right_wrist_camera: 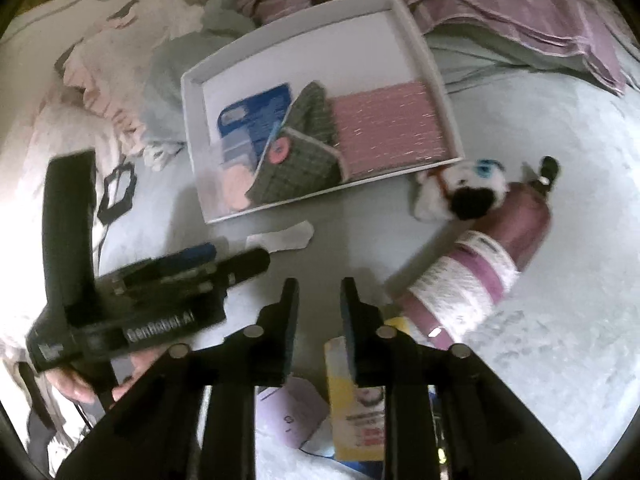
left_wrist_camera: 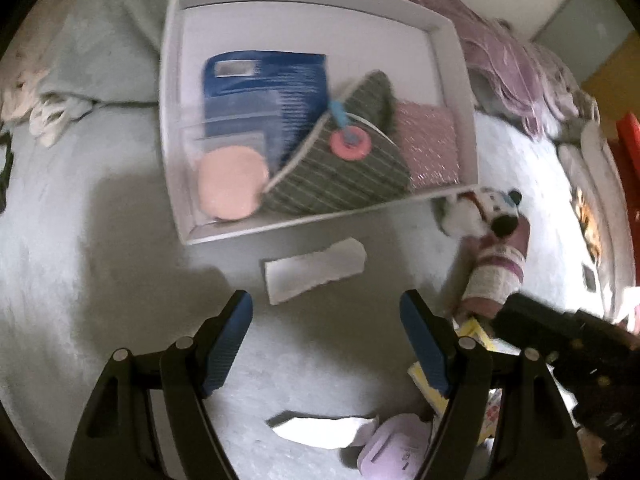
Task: Organize soft objects
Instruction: 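Grasp the yellow book with the right tool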
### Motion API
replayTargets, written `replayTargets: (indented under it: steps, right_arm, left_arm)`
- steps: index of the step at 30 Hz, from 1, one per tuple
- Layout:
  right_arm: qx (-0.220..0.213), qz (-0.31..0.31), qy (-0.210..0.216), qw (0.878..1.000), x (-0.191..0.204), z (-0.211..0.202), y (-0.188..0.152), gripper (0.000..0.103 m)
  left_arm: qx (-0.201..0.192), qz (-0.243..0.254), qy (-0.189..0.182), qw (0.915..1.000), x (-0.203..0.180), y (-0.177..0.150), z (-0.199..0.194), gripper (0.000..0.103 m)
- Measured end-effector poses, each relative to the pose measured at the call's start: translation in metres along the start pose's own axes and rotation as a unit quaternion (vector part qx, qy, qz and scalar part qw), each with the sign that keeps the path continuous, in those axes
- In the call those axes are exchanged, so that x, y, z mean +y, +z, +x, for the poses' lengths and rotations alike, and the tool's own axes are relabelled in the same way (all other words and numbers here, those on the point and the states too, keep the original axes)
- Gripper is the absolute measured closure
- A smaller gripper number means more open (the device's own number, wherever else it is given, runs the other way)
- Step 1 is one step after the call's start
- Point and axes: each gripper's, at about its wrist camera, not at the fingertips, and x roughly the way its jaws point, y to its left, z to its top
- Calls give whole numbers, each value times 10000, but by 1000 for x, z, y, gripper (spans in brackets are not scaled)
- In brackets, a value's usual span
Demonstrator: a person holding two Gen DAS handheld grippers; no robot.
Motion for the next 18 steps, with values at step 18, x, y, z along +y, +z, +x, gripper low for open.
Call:
replayTargets:
  steps: [18]
  right_arm:
    - [-1032, -1450, -1163, 9771, -3, -29, -81, 43]
  left_arm:
    - [534, 1255, -363, 9900, -28, -31, 2, 25]
